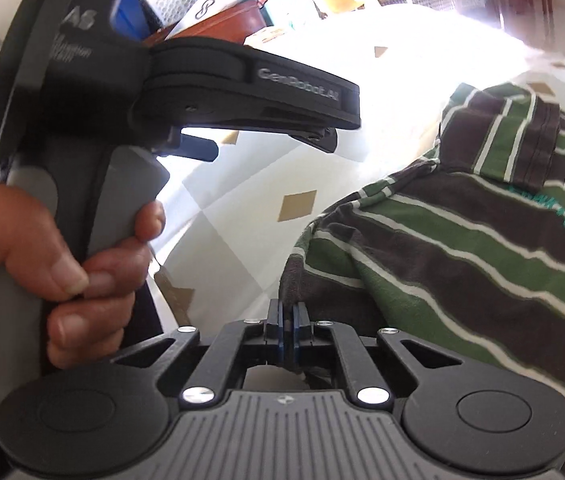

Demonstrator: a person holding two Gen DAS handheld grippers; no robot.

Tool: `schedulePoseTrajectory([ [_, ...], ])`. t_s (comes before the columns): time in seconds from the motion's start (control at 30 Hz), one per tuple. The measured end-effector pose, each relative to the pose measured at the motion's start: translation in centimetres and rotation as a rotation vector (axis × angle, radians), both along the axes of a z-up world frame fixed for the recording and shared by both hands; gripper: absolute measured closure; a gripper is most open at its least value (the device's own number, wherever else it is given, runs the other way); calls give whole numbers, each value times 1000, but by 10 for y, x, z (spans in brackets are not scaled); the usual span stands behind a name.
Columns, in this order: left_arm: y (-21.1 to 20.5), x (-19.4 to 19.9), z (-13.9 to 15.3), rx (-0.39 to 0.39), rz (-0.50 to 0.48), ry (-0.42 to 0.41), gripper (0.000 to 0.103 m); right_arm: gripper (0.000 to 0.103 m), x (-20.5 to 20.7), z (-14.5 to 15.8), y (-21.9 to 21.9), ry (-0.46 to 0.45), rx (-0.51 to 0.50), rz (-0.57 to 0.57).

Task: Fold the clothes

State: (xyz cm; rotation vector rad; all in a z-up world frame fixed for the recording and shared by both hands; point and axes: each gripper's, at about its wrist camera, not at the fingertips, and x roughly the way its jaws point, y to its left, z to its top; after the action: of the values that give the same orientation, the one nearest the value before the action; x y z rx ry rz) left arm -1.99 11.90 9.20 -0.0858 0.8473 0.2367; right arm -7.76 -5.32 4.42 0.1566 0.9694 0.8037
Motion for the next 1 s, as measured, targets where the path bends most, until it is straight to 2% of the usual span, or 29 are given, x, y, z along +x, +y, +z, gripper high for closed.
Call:
schedulePoseTrajectory([
  [0.07, 0, -2, 7, 18, 2, -28, 6, 94, 6, -1, -8, 64, 84, -34],
  [0.1, 0, -2, 9, 29, 3, -36, 6, 93, 6, 1, -9, 60, 92, -36],
  [0.23, -2, -2, 7, 41, -3, -25, 5, 77, -4, 14, 1, -70, 17, 25],
  [0.37, -2, -2, 3, 29, -1, -6, 5, 72, -17, 19, 2, -175, -99, 89],
  [0.5, -3, -2, 1, 18, -2, 1, 5, 69, -22, 12, 4, -187, -171, 164],
  [0.7, -14, -2, -6, 18, -51, 32, 5, 63, -37, -5, 7, -236, -352, 289],
  [1.0, -25, -1, -13, -18, -99, 65, 5, 59, -53, -26, 8, -373, -514, 332],
])
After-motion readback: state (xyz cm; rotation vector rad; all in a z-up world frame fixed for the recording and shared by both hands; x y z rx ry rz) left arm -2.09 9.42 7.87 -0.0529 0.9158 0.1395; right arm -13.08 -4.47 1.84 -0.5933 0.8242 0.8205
